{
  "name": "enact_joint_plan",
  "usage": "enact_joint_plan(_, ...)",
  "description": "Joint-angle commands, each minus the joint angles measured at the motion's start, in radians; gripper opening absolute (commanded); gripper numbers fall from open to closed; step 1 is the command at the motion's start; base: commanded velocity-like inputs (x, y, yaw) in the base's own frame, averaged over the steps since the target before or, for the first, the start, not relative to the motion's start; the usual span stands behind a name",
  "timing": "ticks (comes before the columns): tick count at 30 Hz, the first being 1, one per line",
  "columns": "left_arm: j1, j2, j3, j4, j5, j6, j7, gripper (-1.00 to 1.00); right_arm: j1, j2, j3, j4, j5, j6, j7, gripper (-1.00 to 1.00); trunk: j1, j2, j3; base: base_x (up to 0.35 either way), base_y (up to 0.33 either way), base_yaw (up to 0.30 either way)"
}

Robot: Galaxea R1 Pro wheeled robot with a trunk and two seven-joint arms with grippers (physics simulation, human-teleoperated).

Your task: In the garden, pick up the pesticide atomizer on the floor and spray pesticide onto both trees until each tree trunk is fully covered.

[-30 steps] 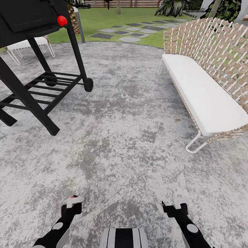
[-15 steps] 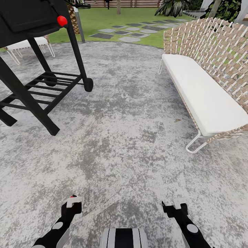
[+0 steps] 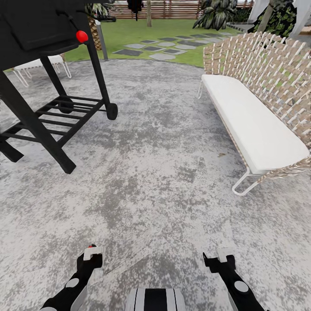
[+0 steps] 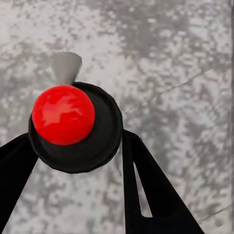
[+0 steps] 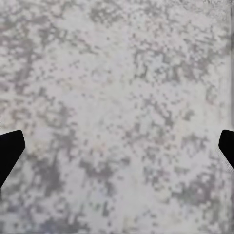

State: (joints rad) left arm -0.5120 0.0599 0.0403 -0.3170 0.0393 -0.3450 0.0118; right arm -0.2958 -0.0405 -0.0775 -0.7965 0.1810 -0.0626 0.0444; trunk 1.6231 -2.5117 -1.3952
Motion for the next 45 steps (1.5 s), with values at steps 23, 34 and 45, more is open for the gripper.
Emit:
enact_joint_plan(23,0.0,0.0,0.001,0.003,0.004,-0.003,0.0,-1.0,0.0,0.002,-0.002,-0.009,0.008,-0.005,0.003,1.0,-0.01,0.005,0.089,0.0,0.0,0.0)
enact_joint_plan(34,0.0,0.0,0.001,0.005,0.004,-0.003,0.0,-1.0,0.0,0.002,-0.002,-0.009,0.008,-0.005,0.003,1.0,-0.015,0.008,0.131,0.0,0.0,0.0)
enact_joint_plan(45,0.0,0.0,0.0,0.01,0.004,-0.002,0.0,-1.0,0.0,0.002,-0.004,-0.001,0.008,-0.007,0.003,1.0,-0.02,0.01,0.178,0.0,0.0,0.0)
